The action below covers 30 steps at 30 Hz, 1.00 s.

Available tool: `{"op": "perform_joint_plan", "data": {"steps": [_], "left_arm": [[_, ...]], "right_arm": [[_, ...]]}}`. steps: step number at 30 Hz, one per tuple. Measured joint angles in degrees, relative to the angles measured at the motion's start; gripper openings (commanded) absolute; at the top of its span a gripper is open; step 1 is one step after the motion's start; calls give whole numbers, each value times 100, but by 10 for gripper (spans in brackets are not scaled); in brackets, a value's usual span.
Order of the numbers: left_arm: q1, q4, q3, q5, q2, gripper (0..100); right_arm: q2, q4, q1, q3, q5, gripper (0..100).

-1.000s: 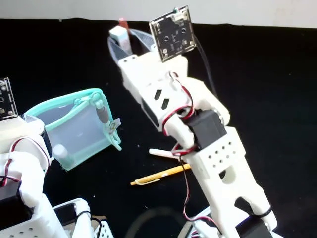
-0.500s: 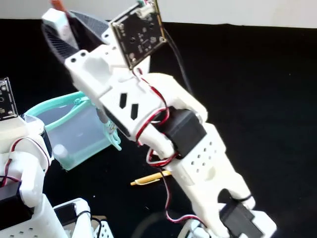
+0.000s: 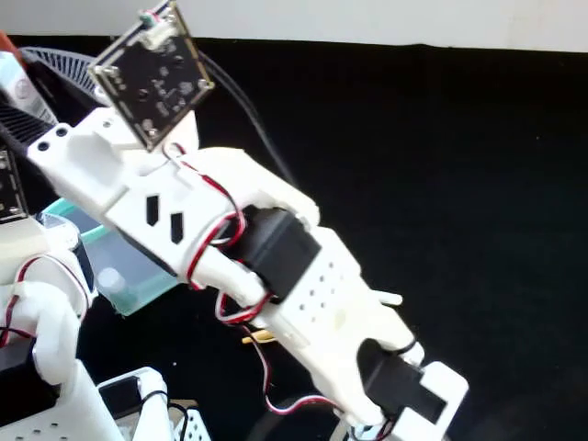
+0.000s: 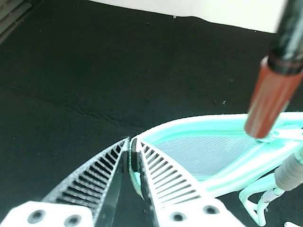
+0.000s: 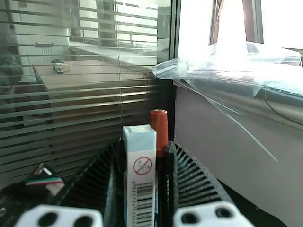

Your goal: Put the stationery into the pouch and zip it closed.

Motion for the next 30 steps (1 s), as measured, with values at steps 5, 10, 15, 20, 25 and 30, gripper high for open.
{"op": "perform_joint_plan", "data": {"steps": [5,10,15,20,25,30], "left_arm": [[-9,0,9,9,0,6],[-9,0,9,-9,0,6],[-9,0,9,-18,0,6],[-9,-35,26,-18,0,6],[9,-35,26,-26,0,6],[-44,-35,26,-26,0,6]], "right_arm": [[308,0,-18,0,0,8],[492,281,-35,0,0,8],[545,659,-35,0,0,8],[545,1081,-26,0,-53,8],[545,1424,325,0,-501,8],[536,1837,448,0,-589,8]]}}
